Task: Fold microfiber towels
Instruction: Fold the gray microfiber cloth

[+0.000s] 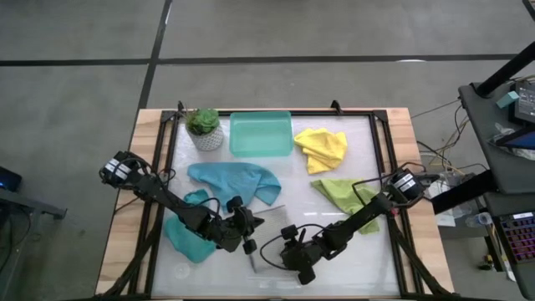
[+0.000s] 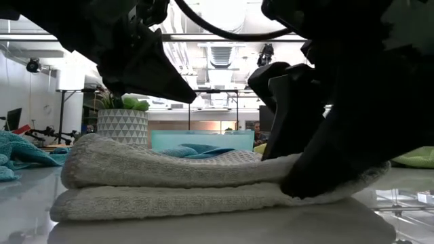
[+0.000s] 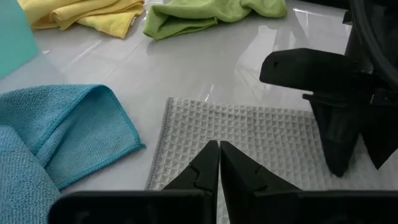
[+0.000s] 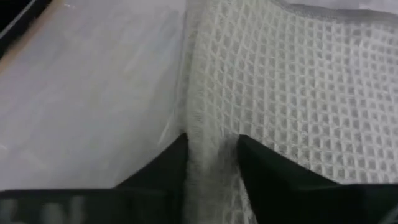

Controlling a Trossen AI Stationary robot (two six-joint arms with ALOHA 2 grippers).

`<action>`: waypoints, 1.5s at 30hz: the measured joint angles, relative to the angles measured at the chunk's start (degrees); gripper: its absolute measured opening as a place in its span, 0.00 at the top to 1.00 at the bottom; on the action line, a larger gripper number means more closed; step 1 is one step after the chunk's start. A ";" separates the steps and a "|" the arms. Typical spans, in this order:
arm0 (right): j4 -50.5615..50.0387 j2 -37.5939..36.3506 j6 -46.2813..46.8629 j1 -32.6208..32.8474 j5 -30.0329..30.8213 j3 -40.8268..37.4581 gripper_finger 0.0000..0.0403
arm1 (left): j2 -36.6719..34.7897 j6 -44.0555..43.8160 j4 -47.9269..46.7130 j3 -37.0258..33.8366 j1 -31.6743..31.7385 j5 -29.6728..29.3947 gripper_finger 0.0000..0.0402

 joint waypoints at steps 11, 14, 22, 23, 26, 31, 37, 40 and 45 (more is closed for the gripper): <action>-4.17 -4.30 -7.22 -0.14 0.23 -0.22 0.96 | 0.02 -0.16 -0.39 -1.90 0.10 0.39 1.00; -6.50 -6.59 -7.07 -0.14 0.25 -0.21 0.97 | 0.02 -0.33 -0.23 -2.74 0.11 0.39 1.00; -9.54 -9.25 -5.24 -0.23 -7.07 -0.16 0.97 | 0.02 -0.28 -0.26 -3.04 0.11 0.60 1.00; -9.73 -9.25 -5.09 -0.18 -7.31 -0.14 0.97 | 0.02 -0.28 -0.20 -3.06 0.11 0.61 1.00; -10.75 -9.22 -4.41 -0.18 -9.11 -0.17 0.97 | 0.02 -0.30 -0.25 -3.45 0.09 0.66 1.00; -10.79 -9.22 -3.08 -0.18 -12.90 -0.17 0.97 | 0.02 -0.27 -0.23 -3.71 0.07 0.68 1.00; -11.65 -9.25 -2.29 -0.32 -12.96 -0.17 0.97 | 0.02 0.23 -0.21 -4.62 0.07 0.70 1.00; -11.56 -9.34 -2.28 -0.56 -13.20 -0.17 0.97 | 1.22 -0.31 -0.16 -4.79 0.07 0.72 1.00; -11.84 -10.20 -1.92 -2.18 -13.86 -0.15 0.97 | 3.99 -0.30 0.38 -4.72 0.07 0.79 1.00</action>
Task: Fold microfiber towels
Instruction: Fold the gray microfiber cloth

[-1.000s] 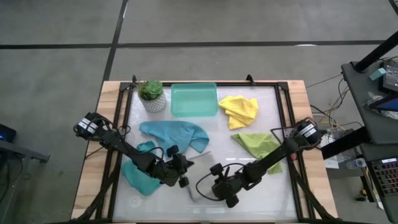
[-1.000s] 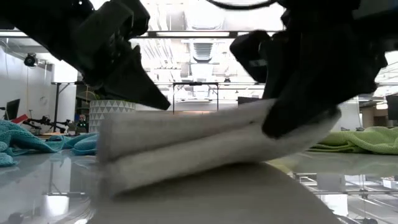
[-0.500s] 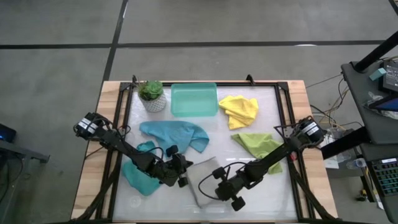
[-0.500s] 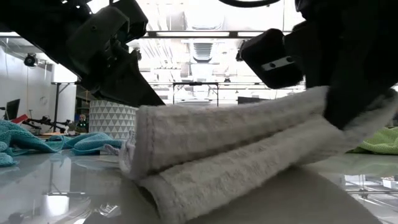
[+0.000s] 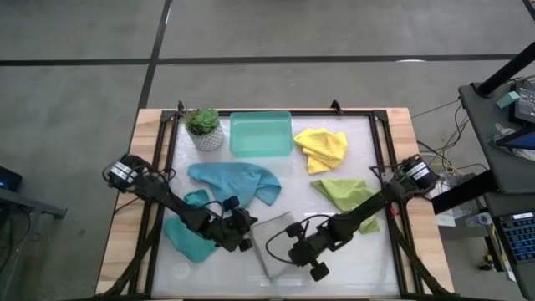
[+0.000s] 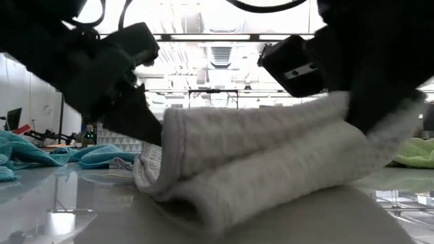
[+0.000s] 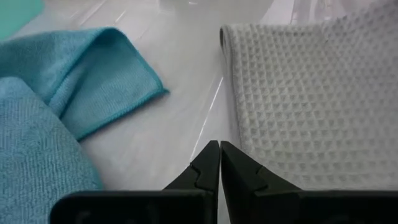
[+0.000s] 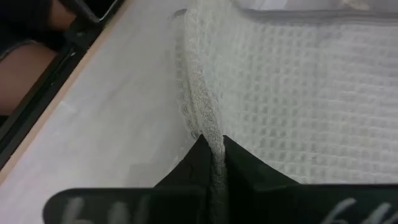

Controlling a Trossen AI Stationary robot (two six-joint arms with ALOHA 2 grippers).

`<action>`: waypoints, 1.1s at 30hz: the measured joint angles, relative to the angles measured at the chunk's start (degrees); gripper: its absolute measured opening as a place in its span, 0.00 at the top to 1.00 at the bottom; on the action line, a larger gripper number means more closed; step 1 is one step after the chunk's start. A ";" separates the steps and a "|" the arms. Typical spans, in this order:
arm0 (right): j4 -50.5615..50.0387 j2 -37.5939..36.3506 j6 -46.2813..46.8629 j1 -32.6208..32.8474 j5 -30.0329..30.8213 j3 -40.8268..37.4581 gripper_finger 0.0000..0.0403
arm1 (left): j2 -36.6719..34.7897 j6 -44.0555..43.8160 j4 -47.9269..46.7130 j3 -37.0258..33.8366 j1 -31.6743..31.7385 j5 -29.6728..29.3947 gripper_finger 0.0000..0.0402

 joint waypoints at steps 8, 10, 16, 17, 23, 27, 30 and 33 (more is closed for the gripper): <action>0.14 -1.77 2.59 -6.44 -6.91 0.04 0.97 | 1.17 0.02 1.00 0.00 0.02 -0.02 1.00; 0.10 -1.77 2.59 -8.23 -7.18 0.04 0.97 | 1.21 0.03 0.93 0.00 0.02 0.52 1.00; 0.12 -1.77 0.09 -13.58 -8.45 0.04 0.97 | 1.21 1.98 0.97 0.00 0.02 3.13 1.00; 0.12 -1.77 -0.33 -14.33 -8.45 0.04 0.97 | 1.21 2.02 0.95 0.00 0.03 3.22 1.00; 0.50 -1.35 -2.72 -17.97 -8.01 0.04 0.97 | 1.21 1.86 0.91 -0.04 0.04 4.56 1.00; 0.54 -1.10 -3.31 -18.97 -7.93 0.07 0.97 | 1.21 1.62 0.91 -0.04 0.04 4.63 1.00; 0.81 -1.10 -3.73 -19.01 -7.86 0.07 0.97 | 1.21 1.60 0.93 0.08 0.04 4.67 1.00; 0.78 -1.08 -3.47 -19.00 -7.30 0.07 0.97 | 1.21 1.55 0.91 0.11 0.04 4.72 1.00</action>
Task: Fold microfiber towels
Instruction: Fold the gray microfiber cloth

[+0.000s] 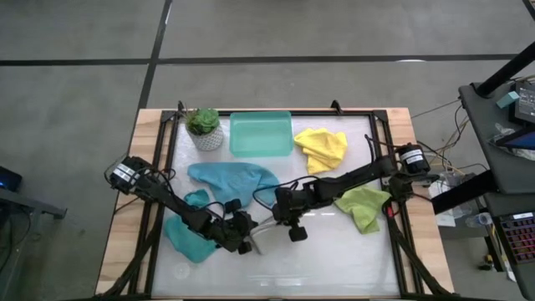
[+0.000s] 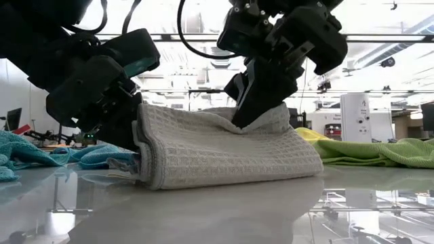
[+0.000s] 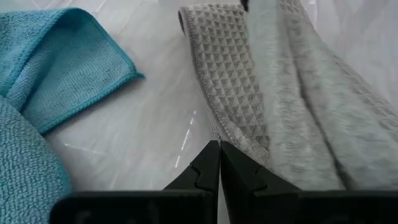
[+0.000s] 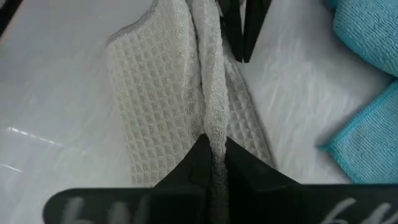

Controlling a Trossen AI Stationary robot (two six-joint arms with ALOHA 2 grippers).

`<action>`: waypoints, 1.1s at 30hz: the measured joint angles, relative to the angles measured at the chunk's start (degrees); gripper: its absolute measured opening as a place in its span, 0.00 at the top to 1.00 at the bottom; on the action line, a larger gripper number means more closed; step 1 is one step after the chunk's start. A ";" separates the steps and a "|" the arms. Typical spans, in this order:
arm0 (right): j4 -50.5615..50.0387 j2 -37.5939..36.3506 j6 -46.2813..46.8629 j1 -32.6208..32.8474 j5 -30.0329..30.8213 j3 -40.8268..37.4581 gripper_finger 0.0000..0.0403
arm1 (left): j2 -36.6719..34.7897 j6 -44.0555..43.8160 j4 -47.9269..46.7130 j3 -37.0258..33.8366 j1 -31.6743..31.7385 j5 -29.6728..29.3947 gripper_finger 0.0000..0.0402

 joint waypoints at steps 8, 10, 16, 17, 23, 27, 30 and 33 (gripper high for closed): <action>0.19 0.10 0.05 -0.03 6.41 0.00 0.97 | -0.07 -0.02 -0.04 0.37 0.00 0.95 0.98; 0.47 0.46 1.10 -0.03 6.64 0.00 0.95 | -0.30 -0.02 -0.02 0.38 0.00 1.42 0.95; 1.95 2.45 1.49 -0.15 6.89 -0.01 0.82 | -0.47 0.00 -0.33 0.70 0.00 2.01 0.79; 2.16 2.88 1.50 -0.33 6.89 -0.02 0.79 | -0.51 0.00 -0.48 0.68 0.00 2.06 0.77; 3.34 3.01 1.09 -1.60 7.01 -0.01 0.68 | -2.19 0.15 -3.42 0.62 0.00 2.84 0.70; 2.38 3.01 0.12 -2.67 6.94 1.05 0.64 | -4.21 -0.32 -3.58 0.61 0.00 3.38 0.69; 0.37 2.60 0.30 -2.95 7.01 1.99 0.62 | -5.01 -1.60 -3.64 1.43 -0.05 3.68 0.69; -0.36 2.11 -0.39 -2.71 7.01 2.53 0.62 | -5.16 -1.40 -3.41 2.87 -0.11 3.67 0.69</action>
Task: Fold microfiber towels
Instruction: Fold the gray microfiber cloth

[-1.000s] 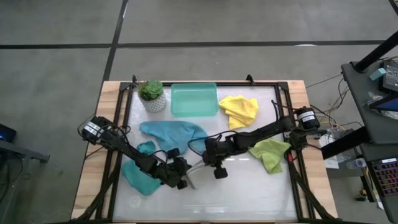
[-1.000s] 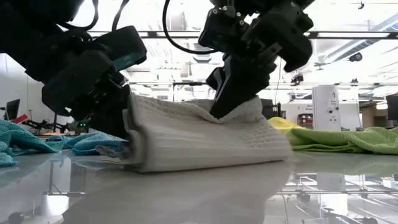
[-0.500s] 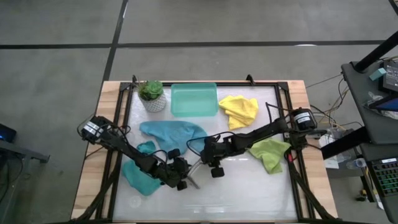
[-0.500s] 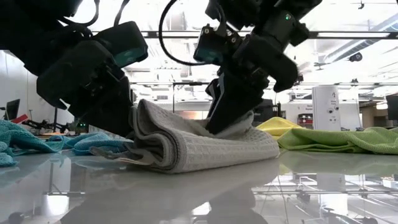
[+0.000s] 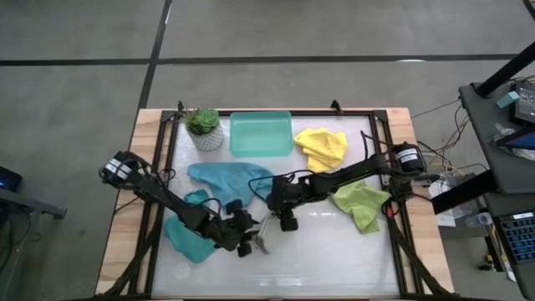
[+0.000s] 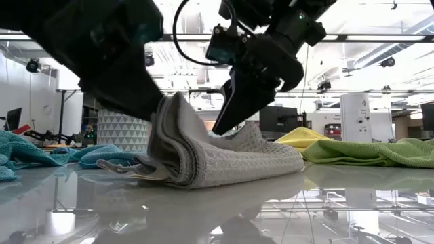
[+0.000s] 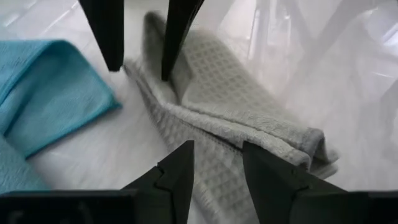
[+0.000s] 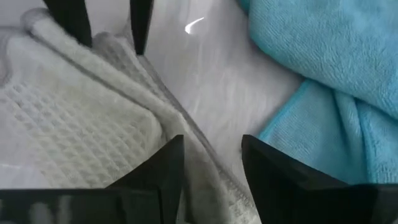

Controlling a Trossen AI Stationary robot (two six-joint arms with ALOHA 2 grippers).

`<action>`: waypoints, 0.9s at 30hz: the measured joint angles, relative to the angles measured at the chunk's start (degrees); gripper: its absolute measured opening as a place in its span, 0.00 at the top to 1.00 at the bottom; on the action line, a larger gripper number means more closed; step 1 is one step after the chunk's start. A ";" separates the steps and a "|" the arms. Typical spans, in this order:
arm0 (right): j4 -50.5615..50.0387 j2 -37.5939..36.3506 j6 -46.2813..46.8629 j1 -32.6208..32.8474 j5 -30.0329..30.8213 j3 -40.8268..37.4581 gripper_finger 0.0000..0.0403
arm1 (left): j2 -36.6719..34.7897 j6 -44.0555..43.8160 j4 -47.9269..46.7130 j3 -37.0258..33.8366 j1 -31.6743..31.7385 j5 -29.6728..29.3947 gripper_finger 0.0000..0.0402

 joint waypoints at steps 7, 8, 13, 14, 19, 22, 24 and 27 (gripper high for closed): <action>-1.50 -2.50 -0.23 0.16 -0.13 -0.05 0.64 | -0.39 -0.13 -0.40 2.36 -0.20 0.25 0.69; -1.47 -3.01 -0.23 0.17 -0.01 -0.15 0.65 | -0.47 -0.11 -0.17 3.03 -0.20 0.26 0.69; -1.12 -6.45 -2.05 1.48 -0.09 -1.45 0.66 | -0.79 0.27 -0.56 6.38 -0.21 0.26 0.69; -0.85 -7.25 -2.31 1.81 -0.14 -2.02 0.66 | -0.79 0.24 -1.15 7.19 -0.22 0.26 0.69; 2.60 -13.34 -4.18 3.16 -0.16 -7.87 0.65 | -0.79 -0.07 -6.66 11.16 -0.26 0.39 0.69; 4.78 -17.88 -5.68 3.12 -0.15 -12.64 0.64 | -0.79 -0.12 -13.19 14.01 -0.26 0.44 0.69; 6.25 -20.73 -6.71 2.76 -0.14 -15.46 0.64 | -0.79 -0.13 -17.36 15.41 -0.26 0.48 0.69; 7.03 -23.89 -9.25 2.33 -0.12 -19.00 0.64 | -0.92 1.41 -20.84 16.34 -0.20 1.55 0.69</action>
